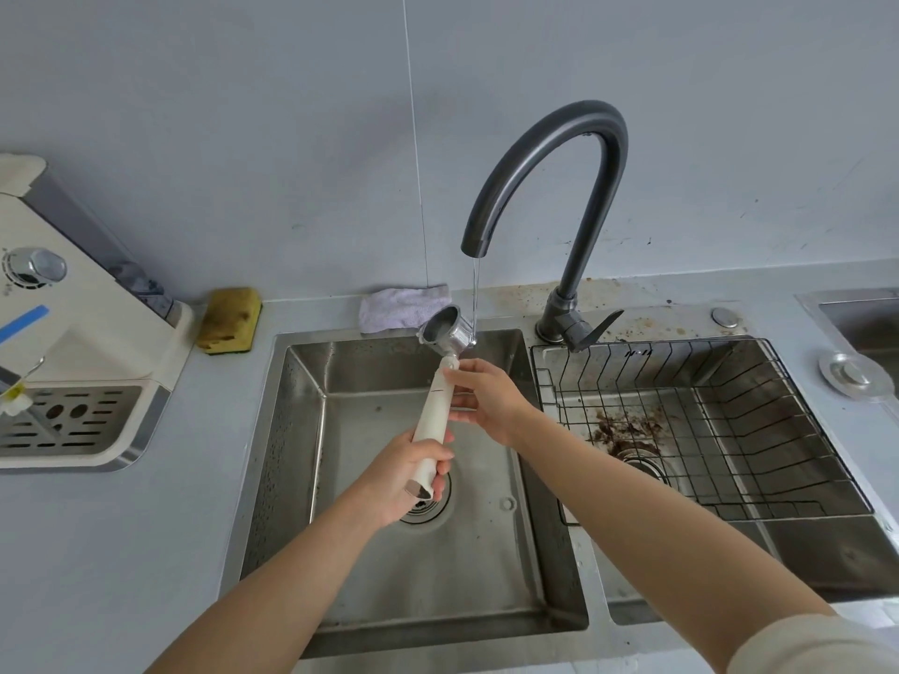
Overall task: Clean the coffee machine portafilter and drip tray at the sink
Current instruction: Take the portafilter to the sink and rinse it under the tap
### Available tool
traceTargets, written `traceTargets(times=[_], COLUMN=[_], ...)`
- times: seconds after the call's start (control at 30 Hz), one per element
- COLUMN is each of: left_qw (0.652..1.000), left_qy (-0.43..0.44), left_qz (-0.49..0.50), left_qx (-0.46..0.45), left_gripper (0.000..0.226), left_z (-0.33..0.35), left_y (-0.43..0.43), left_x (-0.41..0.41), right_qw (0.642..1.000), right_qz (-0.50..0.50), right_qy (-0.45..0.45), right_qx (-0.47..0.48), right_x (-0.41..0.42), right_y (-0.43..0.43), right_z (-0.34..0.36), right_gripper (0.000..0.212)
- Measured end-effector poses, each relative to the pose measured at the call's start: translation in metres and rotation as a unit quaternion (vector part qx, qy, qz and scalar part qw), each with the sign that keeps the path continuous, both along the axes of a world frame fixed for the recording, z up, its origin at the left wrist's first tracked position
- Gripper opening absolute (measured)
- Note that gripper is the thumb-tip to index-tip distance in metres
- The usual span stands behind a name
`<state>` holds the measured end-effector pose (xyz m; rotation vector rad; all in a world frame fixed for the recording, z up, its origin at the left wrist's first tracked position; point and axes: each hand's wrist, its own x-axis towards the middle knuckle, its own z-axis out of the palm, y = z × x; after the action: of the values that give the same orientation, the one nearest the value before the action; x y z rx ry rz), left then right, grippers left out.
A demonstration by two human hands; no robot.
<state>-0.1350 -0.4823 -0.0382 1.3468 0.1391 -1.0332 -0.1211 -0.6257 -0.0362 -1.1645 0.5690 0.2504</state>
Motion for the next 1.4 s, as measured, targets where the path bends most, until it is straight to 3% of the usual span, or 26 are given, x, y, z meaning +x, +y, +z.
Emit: traceTargets(times=[0.23,0.47,0.6,0.8,0.97,1.4], left_qw=[0.996,0.993,0.993,0.988,0.986,0.991], left_qy=[0.038,-0.004,-0.039,-0.084,-0.092,-0.083], left_qz=[-0.068,-0.117,-0.115,-0.125,-0.136,-0.109], left_qx=[-0.05,-0.032,0.004,0.016,0.038,0.008], left_gripper=[0.038,0.055,0.063,0.04,0.039,0.042], left_z=[-0.008,-0.012,-0.015,-0.014,-0.015,-0.008], left_y=[0.006,0.006,0.002,-0.009,-0.017,-0.039], left_x=[0.0,0.005,0.011,0.015,0.018,0.036], right_qw=[0.999,0.998,0.992,0.971,0.957,0.958], right_qz=[-0.007,-0.032,-0.042,-0.036,-0.022,-0.027], right_qy=[-0.02,-0.029,-0.033,-0.043,-0.057,-0.079], right_qx=[0.035,-0.033,-0.118,-0.231,-0.284,-0.273], right_x=[-0.002,-0.004,-0.001,0.008,0.01,0.028], right_y=[-0.005,-0.006,-0.008,-0.007,-0.005,-0.019], right_z=[0.004,0.003,0.008,0.008,0.007,0.022], right_gripper=[0.008,0.014,0.031,0.031,0.037,0.038])
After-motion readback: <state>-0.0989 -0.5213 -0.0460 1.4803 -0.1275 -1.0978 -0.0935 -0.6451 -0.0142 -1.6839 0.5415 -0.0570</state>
